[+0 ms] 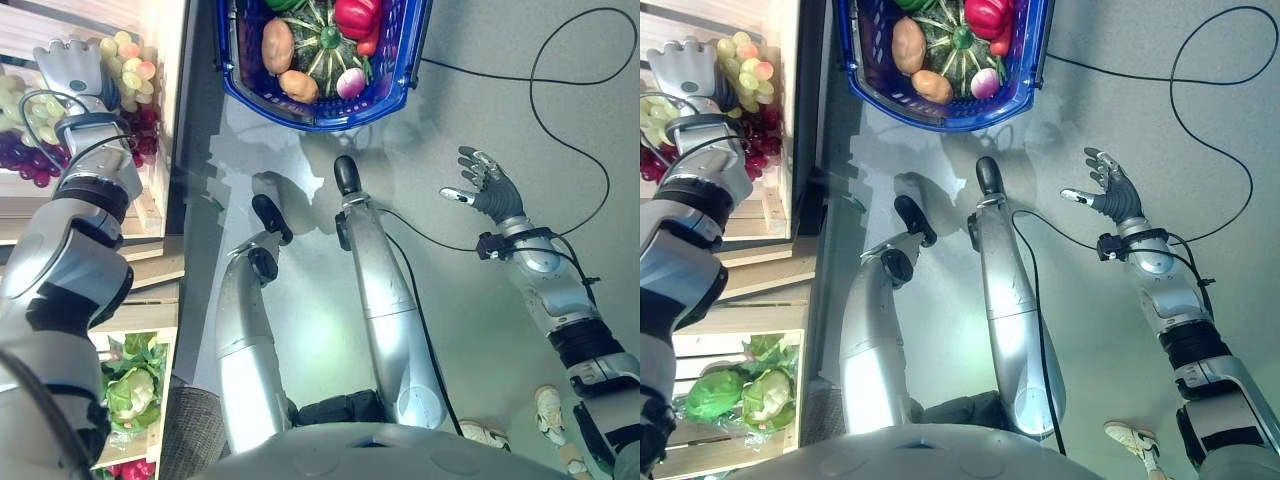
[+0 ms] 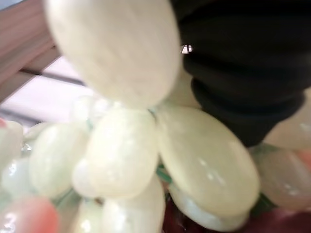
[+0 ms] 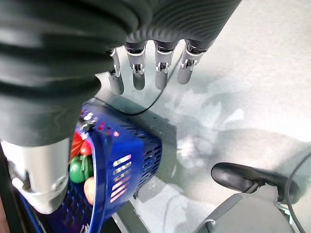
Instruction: Pick up fruits and vegetables into the basket
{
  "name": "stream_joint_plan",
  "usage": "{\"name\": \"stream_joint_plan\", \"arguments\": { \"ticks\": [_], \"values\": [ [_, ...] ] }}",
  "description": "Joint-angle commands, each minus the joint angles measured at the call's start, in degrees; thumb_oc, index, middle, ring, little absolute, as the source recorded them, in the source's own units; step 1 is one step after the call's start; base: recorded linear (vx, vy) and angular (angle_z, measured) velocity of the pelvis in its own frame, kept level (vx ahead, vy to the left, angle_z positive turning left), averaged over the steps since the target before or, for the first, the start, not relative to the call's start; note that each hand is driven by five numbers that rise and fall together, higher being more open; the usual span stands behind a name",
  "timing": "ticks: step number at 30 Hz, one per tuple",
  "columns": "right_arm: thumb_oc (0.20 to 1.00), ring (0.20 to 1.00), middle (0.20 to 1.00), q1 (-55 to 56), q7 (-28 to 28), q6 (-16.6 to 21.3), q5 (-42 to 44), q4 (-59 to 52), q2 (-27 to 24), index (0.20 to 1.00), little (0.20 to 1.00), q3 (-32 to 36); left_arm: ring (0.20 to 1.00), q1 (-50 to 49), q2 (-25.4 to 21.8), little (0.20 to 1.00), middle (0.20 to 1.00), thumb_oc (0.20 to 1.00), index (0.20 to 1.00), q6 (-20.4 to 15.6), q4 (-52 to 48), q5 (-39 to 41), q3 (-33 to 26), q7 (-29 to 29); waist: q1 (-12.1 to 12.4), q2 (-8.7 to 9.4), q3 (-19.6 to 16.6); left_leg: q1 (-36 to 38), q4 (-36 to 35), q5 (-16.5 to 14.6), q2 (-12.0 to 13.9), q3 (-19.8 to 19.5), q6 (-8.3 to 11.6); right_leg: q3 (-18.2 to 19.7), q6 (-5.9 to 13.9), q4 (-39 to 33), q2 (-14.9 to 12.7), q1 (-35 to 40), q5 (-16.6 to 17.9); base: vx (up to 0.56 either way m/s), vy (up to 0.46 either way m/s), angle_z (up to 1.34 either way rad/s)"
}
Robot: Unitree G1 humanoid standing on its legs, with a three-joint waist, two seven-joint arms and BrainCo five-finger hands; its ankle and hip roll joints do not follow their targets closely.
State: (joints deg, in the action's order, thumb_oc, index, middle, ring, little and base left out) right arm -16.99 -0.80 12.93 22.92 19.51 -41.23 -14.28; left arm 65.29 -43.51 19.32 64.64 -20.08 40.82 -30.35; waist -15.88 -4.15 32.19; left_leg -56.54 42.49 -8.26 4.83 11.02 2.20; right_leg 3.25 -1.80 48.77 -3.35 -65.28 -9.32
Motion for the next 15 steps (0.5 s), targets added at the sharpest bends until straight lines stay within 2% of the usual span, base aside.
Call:
{"name": "stream_joint_plan", "arguments": {
  "ticks": [1,4,8,9,12,15],
  "values": [
    [1.000,1.000,1.000,5.21,0.39,2.13,-3.36,-4.77,0.24,1.000,1.000,1.07,0.200,-5.68,-6.46,0.200,0.200,0.200,0.200,-6.88,1.41,13.74,-8.78,-1.24,0.34,0.63,-2.39,4.15,-4.49,-1.06,-2.17,2.36,-0.20,-1.83,3.13,-4.00,1.70,5.01,-0.75,0.00,0.000,0.00],
    [1.000,1.000,1.000,6.55,1.07,1.24,-5.80,-6.23,0.40,1.000,1.000,1.54,0.200,-8.77,-7.40,0.200,0.200,0.200,0.200,-13.27,-0.34,21.94,-15.45,0.41,0.97,0.62,-2.39,7.10,-5.47,-0.92,-2.44,2.17,-0.35,-2.27,3.16,-4.71,1.46,8.16,-1.13,0.01,0.018,0.07],
    [1.000,1.000,1.000,7.37,2.82,-0.78,-7.41,-8.35,0.76,1.000,1.000,2.17,0.200,-12.35,-7.24,0.200,0.200,0.200,0.200,-18.38,-3.71,29.55,-21.28,2.51,1.61,0.61,-2.39,10.32,-6.26,-1.22,-2.87,1.90,-0.63,-2.69,3.19,-5.59,1.30,11.70,-1.63,0.01,0.010,0.05],
    [1.000,1.000,1.000,7.54,3.13,-1.05,-7.79,-8.68,0.81,1.000,1.000,2.29,0.200,-13.04,-7.18,0.200,0.200,0.200,0.200,-18.51,-4.67,30.10,-22.14,2.81,1.69,0.62,-2.39,10.80,-6.40,-1.27,-2.96,1.80,-0.69,-2.77,3.18,-5.77,1.28,12.25,-1.68,0.01,0.000,0.08],
    [1.000,1.000,1.000,7.43,4.36,-2.68,-10.59,-10.89,0.92,1.000,1.000,2.42,0.200,-16.73,-6.31,0.200,0.200,0.200,0.200,-22.89,-10.84,37.57,-26.59,4.80,2.77,0.64,-2.39,13.36,-6.86,-1.73,-3.51,1.39,-1.09,-3.46,3.25,-6.44,0.93,15.21,-2.05,0.01,-0.006,0.07],
    [1.000,1.000,1.000,6.84,3.75,-4.39,-14.51,-12.61,0.85,1.000,1.000,1.69,0.200,-20.27,-4.41,0.200,0.200,0.200,0.200,-27.17,-17.88,40.52,-28.99,5.15,3.73,0.71,-2.39,15.26,-7.12,-2.13,-3.96,1.03,-1.42,-4.05,3.27,-6.90,0.64,17.59,-2.33,0.01,-0.017,0.09]
  ]
}}
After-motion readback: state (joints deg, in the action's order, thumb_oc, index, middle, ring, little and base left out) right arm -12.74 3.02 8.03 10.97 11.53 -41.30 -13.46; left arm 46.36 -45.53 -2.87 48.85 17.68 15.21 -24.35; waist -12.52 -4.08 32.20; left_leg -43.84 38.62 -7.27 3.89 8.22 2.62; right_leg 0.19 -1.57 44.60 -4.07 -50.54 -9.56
